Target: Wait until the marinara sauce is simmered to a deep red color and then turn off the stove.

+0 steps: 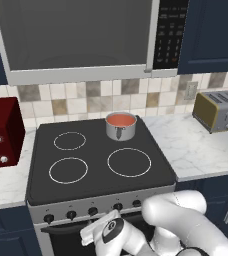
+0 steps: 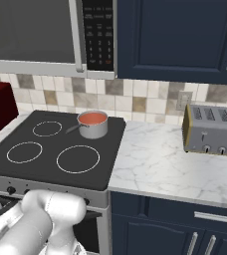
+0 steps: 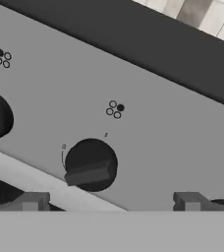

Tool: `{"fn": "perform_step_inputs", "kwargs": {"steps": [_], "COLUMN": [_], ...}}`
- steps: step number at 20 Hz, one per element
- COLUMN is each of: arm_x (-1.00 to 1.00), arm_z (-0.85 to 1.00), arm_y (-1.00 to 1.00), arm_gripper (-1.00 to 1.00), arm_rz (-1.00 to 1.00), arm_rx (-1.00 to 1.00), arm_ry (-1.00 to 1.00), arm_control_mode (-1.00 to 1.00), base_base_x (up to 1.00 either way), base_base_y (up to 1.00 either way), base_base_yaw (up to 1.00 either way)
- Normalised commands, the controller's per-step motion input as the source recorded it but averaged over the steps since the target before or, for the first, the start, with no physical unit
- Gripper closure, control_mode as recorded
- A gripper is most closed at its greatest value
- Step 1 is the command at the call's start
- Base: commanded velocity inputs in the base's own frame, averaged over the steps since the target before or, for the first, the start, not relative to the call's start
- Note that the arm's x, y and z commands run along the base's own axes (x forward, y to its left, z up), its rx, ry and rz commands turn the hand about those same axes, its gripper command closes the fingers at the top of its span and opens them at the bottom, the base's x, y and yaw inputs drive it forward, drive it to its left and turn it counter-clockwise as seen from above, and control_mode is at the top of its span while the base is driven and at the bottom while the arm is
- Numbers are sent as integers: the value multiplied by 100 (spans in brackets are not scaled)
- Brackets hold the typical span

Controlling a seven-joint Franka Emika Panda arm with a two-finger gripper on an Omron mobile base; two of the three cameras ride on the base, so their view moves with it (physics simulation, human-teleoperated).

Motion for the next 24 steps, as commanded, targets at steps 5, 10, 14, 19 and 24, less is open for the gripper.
{"fn": "perform_step_inputs", "kwargs": {"steps": [5, 10, 14, 19, 24], "arm_x": [24, 26, 19, 14, 5], "arm_z": [-3, 0, -5, -16, -21], "arm_y": [11, 11, 4, 6, 6], "arm_gripper": [-100, -100, -100, -100, -100], "arm_rz": [0, 0, 0, 0, 0], "arm_rx": [0, 0, 0, 0, 0], "arm_ry": [-7, -3, 0, 0, 0], "arm_control_mode": [-100, -100, -100, -100, -100], "base_base_x": [0, 0, 0, 0, 0], "base_base_y": [0, 0, 0, 0, 0], "base_base_yaw": [0, 0, 0, 0, 0]}}
